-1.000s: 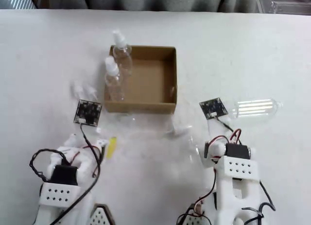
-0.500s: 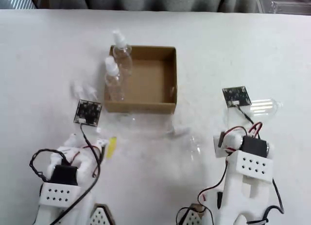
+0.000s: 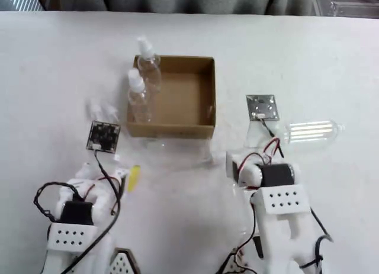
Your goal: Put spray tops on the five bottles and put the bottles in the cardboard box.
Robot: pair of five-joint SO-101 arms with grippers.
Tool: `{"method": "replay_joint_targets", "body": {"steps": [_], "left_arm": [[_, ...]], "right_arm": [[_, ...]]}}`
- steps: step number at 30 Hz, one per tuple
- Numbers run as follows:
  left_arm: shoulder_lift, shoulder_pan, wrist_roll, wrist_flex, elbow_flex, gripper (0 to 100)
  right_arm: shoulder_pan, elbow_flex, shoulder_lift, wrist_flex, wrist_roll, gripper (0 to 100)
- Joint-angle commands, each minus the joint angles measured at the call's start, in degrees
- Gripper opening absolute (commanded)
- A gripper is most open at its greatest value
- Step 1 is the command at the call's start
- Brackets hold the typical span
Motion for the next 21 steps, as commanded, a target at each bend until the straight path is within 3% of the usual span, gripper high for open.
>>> {"method": "replay_joint_targets", "body": {"steps": [1,6,21], "left_arm": [[-1.1,-0.5,-0.7,-1.2,-0.4,24],[-1.1,-0.5,-0.7,-1.2,-0.4,24],[-1.1,-0.1,-0.8,-1.2,-0.3,24]], "right_arm": [[-3.6,-3.8,5.2,-2.6,-3.3,5.5],[-4.4,-9.9,18.5,-2.9,-6.9,18.2],[-7.6,-23.0,38.3,-2.8,-15.4,18.0]]}}
